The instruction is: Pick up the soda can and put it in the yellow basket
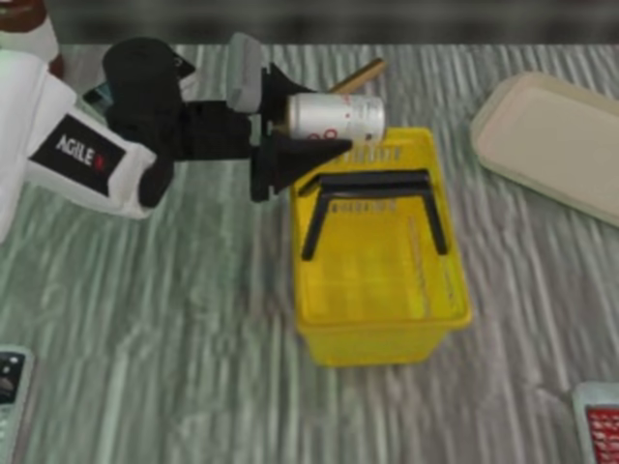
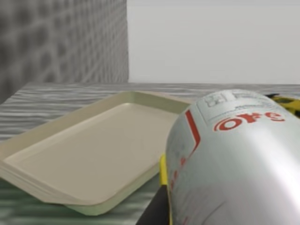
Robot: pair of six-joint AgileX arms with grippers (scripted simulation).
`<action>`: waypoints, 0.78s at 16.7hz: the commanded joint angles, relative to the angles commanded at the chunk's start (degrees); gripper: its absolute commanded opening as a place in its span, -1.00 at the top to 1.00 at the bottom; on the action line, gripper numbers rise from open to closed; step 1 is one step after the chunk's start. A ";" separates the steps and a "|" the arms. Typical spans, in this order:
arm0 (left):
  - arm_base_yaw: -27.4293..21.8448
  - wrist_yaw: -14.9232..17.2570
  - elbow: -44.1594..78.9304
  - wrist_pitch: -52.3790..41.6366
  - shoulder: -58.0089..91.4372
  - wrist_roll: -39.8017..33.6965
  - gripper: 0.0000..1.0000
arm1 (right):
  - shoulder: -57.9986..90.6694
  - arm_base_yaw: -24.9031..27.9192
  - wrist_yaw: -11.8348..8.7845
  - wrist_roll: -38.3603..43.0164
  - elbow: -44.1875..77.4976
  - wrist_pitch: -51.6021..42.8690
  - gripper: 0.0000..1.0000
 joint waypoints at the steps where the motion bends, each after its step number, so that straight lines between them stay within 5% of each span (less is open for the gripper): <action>1: 0.00 0.00 0.00 0.00 0.00 0.00 0.10 | 0.00 0.00 0.00 0.00 0.00 0.00 -1.00; 8: 0.00 0.00 0.00 0.00 0.00 0.00 -0.96 | 0.00 0.00 0.00 0.00 0.00 0.00 -1.00; 13: 0.00 0.00 0.00 0.00 0.00 0.00 -1.00 | 0.00 0.00 0.00 0.00 0.00 0.00 -1.00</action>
